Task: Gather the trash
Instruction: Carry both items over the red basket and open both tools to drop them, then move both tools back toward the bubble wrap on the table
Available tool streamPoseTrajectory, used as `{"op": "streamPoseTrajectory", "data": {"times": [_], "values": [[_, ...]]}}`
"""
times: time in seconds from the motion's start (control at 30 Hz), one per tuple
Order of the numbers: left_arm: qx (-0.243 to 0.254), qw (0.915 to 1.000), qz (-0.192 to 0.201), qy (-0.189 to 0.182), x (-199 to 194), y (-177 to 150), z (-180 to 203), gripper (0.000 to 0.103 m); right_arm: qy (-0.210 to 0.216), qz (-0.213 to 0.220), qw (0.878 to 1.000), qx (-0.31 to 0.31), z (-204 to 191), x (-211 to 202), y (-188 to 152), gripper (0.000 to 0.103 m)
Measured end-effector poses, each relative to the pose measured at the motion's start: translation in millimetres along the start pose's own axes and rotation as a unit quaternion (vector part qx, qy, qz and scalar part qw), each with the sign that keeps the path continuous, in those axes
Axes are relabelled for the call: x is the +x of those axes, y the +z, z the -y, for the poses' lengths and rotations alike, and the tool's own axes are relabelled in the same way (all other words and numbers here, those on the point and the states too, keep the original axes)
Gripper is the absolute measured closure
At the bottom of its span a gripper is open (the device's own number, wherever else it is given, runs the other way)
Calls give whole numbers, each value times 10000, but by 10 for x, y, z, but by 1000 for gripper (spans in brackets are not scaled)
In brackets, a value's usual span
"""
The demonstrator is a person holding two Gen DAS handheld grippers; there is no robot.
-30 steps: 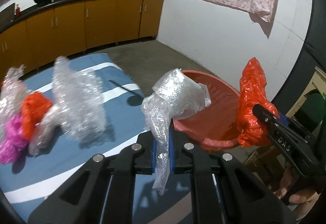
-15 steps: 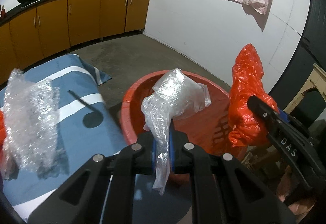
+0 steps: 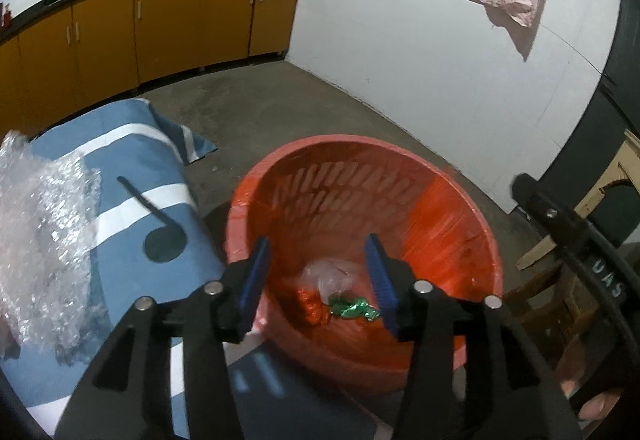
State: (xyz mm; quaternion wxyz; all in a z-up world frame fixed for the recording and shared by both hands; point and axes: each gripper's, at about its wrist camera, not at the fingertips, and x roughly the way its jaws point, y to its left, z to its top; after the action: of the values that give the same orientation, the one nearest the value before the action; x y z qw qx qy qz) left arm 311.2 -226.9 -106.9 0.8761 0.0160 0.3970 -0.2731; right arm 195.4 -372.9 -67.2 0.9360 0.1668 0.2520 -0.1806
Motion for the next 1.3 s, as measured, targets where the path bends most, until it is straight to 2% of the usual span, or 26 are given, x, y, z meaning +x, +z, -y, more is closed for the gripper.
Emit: {"op": "streamPoseTrajectory", "data": {"times": [0.07, 0.13, 0.2, 0.33, 0.53, 0.8, 1.1, 1.3], "values": [[-46, 9999, 78, 120, -87, -43, -88, 44, -78, 22, 10000, -6, 15, -23, -8, 35], [-32, 9993, 217, 294, -197, -84, -146, 34, -212, 89, 9997, -56, 21, -63, -26, 19], [22, 9984, 361, 433, -328, -150, -209, 23, -264, 125, 9995, -96, 14, -88, -35, 11], [145, 9961, 540, 676, -536, -261, -282, 15, -262, 82, 9992, -295, -103, -134, -107, 7], [98, 9919, 700, 1053, -875, -459, -541, 11, -127, -15, 9973, -718, -393, -194, -219, 7], [-292, 9825, 888, 1610, -1346, -707, -1043, 10, 205, -152, 9950, -970, -768, -292, -318, 7], [-847, 9586, 973, 2537, -1891, -1125, -1778, 10, 924, -428, 9846, -1422, -1498, -323, -526, 8], [-1300, 9422, 1098, 2885, -2218, -1269, -2167, 10, 1503, -700, 9725, -1634, -2096, -261, -672, 24]]}}
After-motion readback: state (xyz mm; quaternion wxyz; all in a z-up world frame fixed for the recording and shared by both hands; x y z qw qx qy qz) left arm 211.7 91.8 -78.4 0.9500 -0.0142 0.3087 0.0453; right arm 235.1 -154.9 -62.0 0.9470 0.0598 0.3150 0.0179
